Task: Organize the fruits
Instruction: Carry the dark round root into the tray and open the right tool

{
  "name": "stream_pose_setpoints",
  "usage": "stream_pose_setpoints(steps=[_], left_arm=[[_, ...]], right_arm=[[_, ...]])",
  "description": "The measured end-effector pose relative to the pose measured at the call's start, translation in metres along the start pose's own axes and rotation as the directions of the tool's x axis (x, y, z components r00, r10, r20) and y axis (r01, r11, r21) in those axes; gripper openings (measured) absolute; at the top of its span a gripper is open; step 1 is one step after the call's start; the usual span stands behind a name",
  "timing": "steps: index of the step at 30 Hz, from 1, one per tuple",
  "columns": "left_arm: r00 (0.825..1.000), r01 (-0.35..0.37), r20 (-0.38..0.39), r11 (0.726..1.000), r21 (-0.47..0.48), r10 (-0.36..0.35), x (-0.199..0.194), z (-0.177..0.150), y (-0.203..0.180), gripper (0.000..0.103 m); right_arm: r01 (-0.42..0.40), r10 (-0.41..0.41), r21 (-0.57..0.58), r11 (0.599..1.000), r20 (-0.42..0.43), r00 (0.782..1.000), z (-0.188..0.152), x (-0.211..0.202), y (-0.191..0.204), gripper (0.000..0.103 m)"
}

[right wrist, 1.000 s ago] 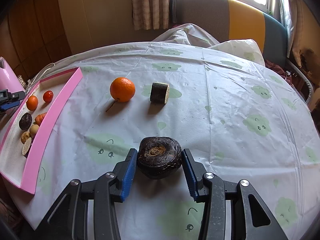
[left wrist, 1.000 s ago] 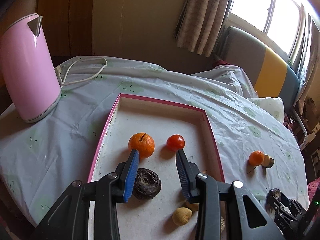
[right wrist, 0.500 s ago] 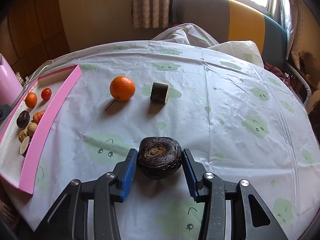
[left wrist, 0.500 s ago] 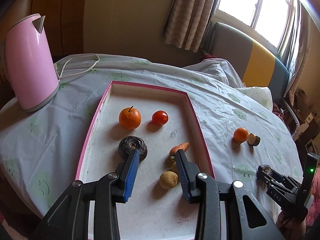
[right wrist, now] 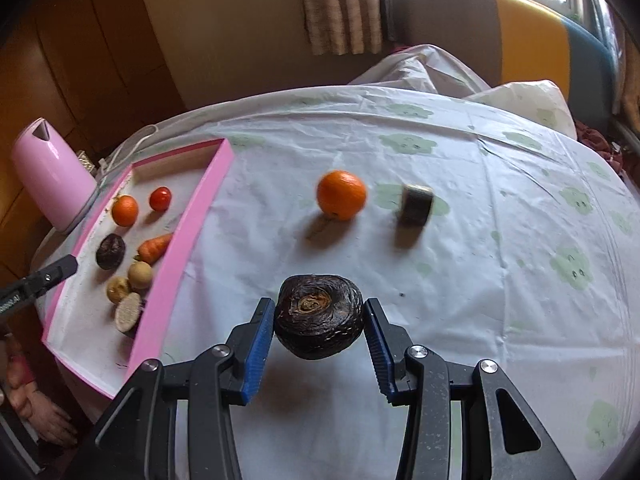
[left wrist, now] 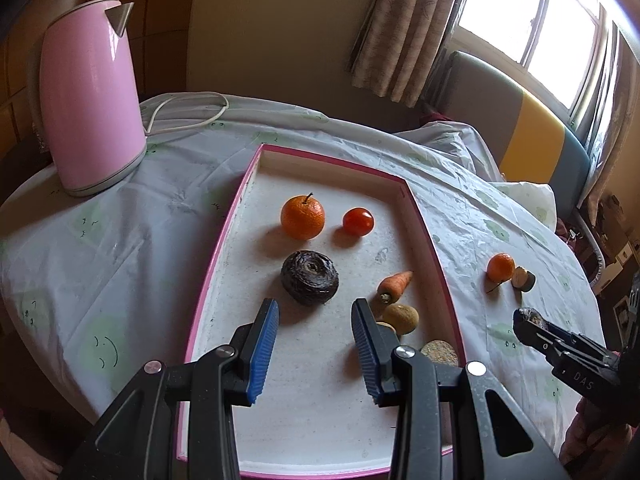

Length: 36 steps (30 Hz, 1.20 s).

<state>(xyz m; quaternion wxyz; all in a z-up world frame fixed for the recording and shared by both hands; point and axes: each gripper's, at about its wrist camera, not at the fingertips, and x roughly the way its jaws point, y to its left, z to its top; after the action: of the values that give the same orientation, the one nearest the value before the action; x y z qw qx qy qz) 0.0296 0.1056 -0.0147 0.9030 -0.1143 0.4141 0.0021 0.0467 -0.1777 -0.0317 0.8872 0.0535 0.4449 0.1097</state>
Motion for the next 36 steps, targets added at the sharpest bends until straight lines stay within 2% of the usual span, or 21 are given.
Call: stream_pose_setpoints(steps=[7, 13, 17, 23, 25, 27, 31, 36], left_arm=[[1.0, -0.021, 0.016, 1.0, -0.023, 0.021, -0.005, 0.001, 0.013, 0.038], [0.999, -0.027, 0.024, 1.0, -0.016, 0.027, -0.009, 0.0, 0.017, 0.038], [0.999, -0.026, 0.02, 0.999, -0.022, 0.026, -0.01, -0.001, 0.019, 0.038], [1.0, -0.02, 0.011, 1.0, -0.021, 0.021, -0.007, -0.002, 0.018, 0.038], [1.0, -0.019, 0.012, 1.0, -0.021, 0.019, -0.007, -0.002, 0.018, 0.038], [1.0, -0.02, 0.016, 1.0, -0.019, 0.02, -0.008, -0.002, 0.017, 0.038], [1.0, -0.015, 0.018, 1.0, -0.016, 0.015, -0.008, -0.002, 0.015, 0.038], [1.0, -0.006, 0.026, 1.0, -0.004, 0.006, -0.012, -0.002, 0.01, 0.038]], right_arm=[[-0.144, 0.146, -0.114, 0.983, 0.004, 0.989, 0.037, 0.009, 0.065, 0.046], [-0.178, 0.177, -0.182, 0.967, -0.025, 0.984, 0.059, 0.039, 0.112, 0.046], [-0.192, 0.182, -0.213, 0.958, -0.066, 0.981, 0.063, 0.059, 0.133, 0.046], [-0.208, 0.185, -0.206, 0.956, -0.124, 0.975, 0.057, 0.076, 0.138, 0.047], [-0.204, 0.185, -0.207, 0.957, -0.11, 0.977, 0.056, 0.073, 0.137, 0.048], [-0.209, 0.195, -0.186, 0.96, -0.093, 0.977, 0.057, 0.067, 0.133, 0.059], [-0.199, 0.194, -0.165, 0.966, -0.045, 0.98, 0.054, 0.048, 0.124, 0.06], [-0.144, 0.147, -0.129, 0.981, 0.018, 0.989, 0.04, 0.023, 0.104, 0.07]])
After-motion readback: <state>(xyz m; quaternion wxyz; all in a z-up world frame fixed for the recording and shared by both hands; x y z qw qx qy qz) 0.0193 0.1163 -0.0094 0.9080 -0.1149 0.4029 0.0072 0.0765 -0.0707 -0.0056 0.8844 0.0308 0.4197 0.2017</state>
